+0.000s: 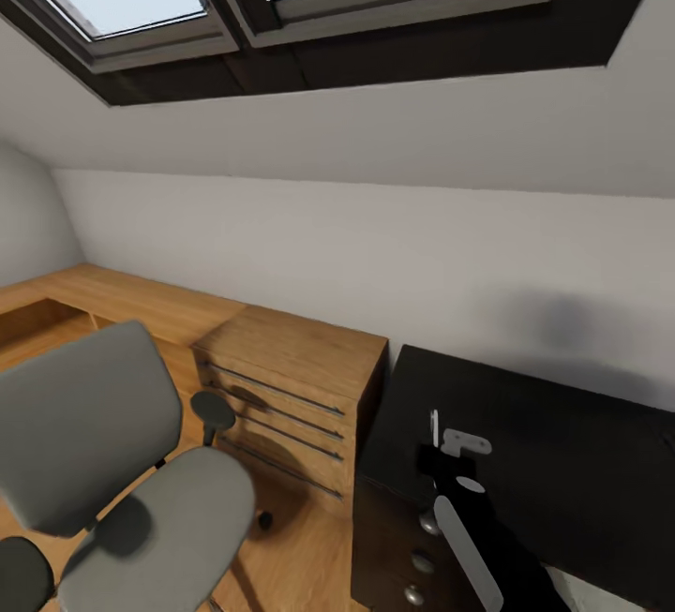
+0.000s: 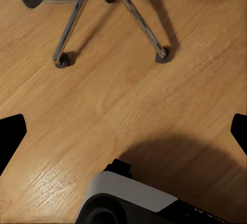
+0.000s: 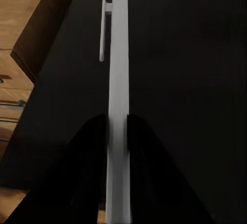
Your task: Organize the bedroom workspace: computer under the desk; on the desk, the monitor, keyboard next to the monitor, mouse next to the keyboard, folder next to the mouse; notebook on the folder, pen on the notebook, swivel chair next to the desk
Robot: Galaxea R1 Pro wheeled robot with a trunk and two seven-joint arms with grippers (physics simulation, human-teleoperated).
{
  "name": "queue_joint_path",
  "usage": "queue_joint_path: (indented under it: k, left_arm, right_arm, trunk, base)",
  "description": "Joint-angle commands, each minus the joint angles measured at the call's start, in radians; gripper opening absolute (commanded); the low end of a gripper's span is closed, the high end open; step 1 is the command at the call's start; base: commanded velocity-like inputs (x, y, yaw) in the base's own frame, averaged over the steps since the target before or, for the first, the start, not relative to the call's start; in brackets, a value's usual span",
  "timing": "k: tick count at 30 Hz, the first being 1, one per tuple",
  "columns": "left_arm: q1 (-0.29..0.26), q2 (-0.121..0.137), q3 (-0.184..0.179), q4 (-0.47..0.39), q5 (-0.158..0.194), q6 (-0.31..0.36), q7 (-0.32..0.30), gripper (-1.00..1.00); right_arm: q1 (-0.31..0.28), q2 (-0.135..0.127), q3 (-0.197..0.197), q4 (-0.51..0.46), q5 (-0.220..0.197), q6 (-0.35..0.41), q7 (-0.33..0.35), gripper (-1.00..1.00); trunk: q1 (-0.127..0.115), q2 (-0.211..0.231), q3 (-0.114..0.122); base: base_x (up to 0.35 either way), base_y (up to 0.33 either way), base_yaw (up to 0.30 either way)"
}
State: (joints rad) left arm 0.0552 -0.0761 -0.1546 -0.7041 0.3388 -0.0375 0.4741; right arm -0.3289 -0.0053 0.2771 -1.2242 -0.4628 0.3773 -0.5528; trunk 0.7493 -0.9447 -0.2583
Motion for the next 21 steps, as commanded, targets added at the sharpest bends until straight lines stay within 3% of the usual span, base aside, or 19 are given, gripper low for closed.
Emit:
queue_joint_path:
  k: [1, 8, 17, 21]
  left_arm:
    - [0.0, 0.001, -0.005, -0.001, 0.01, -0.004, 0.006, 1.0]
    - [0.0, 0.001, -0.006, -0.001, 0.01, -0.004, 0.006, 1.0]
    - [0.0, 0.001, -0.006, -0.001, 0.009, -0.004, 0.006, 1.0]
    - [0.0, 0.001, -0.006, -0.001, 0.009, -0.004, 0.006, 1.0]
  right_arm:
    - [-0.001, 0.0, 0.002, -0.002, -0.006, 0.003, -0.008, -1.0]
    - [-0.001, -0.001, 0.0, -0.003, -0.005, 0.003, -0.008, -1.0]
    - [-0.001, -0.001, -0.005, -0.002, -0.005, 0.004, -0.009, -1.0]
    - [-0.001, -0.001, -0.026, -0.001, -0.005, 0.004, -0.009, -1.0]
  trunk:
    - [0.0, -0.001, -0.001]
    - [0.0, -0.001, -0.001]
    - [0.0, -0.001, -0.002]
    - [0.0, -0.001, -0.006]
  base:
    - [-0.334, 0.0, -0.029]
    - [-0.26, 0.0, -0.01]
    - [-0.017, 0.0, -0.019]
    - [-0.001, 0.0, -0.145]
